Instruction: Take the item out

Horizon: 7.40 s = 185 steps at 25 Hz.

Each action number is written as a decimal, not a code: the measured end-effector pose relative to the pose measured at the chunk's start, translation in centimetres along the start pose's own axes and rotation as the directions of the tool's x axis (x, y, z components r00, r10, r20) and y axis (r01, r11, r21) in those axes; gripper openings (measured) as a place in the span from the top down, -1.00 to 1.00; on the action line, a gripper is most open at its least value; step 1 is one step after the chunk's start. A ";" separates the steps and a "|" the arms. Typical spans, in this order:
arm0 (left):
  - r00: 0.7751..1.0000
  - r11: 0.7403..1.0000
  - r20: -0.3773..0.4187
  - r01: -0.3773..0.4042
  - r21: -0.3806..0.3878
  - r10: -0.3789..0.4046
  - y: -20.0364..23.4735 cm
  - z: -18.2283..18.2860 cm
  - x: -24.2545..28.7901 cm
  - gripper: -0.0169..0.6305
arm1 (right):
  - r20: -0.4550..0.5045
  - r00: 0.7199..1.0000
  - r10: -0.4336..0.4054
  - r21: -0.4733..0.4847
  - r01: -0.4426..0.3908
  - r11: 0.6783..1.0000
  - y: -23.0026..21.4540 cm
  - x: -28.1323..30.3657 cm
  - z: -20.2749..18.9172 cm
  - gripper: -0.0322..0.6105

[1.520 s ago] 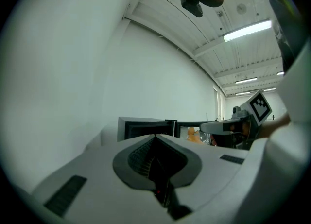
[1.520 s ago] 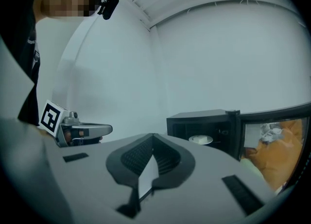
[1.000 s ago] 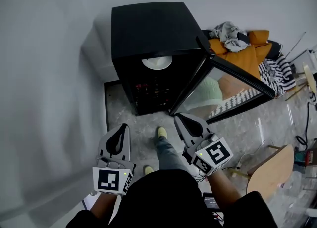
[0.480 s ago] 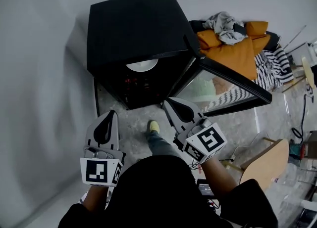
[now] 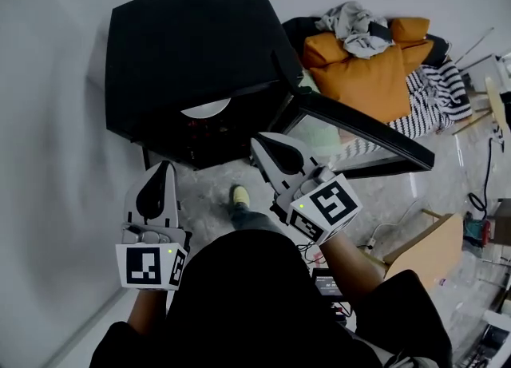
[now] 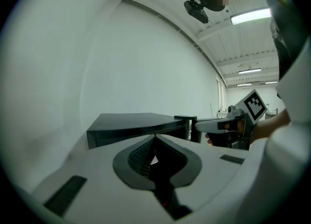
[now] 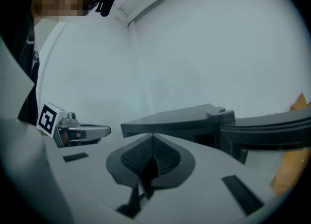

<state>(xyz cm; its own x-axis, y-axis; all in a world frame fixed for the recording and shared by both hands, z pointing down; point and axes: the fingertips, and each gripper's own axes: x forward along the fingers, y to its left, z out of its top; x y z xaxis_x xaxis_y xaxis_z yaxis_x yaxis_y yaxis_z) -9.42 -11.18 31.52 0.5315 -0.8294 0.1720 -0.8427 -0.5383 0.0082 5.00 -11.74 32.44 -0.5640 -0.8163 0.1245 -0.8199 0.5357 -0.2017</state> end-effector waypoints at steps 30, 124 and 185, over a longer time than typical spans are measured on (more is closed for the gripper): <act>0.999 0.999 -0.013 -0.039 0.006 0.039 2.9 -0.4 3.3 0.92 | -0.113 0.992 -0.052 0.138 0.068 0.988 -4.3 4.9 -6.5 0.89; 0.991 0.992 -0.035 -0.126 0.024 0.127 2.4 -2.0 1.1 0.92 | -0.091 0.981 0.174 0.937 0.026 0.349 -1.9 8.1 -13.4 0.84; 0.999 0.999 0.044 -0.023 0.025 0.022 1.0 1.9 5.5 0.92 | 0.041 0.966 0.257 0.952 -0.116 0.283 -2.5 -2.8 4.6 0.84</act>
<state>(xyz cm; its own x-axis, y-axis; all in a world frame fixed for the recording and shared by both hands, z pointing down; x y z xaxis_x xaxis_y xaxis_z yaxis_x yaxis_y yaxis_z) -7.21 -16.59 30.55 0.5165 -0.8465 0.1291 -0.8521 -0.5229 -0.0202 9.07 -11.73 28.15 -0.7513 -0.6593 0.0287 -0.0734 0.0403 -0.9965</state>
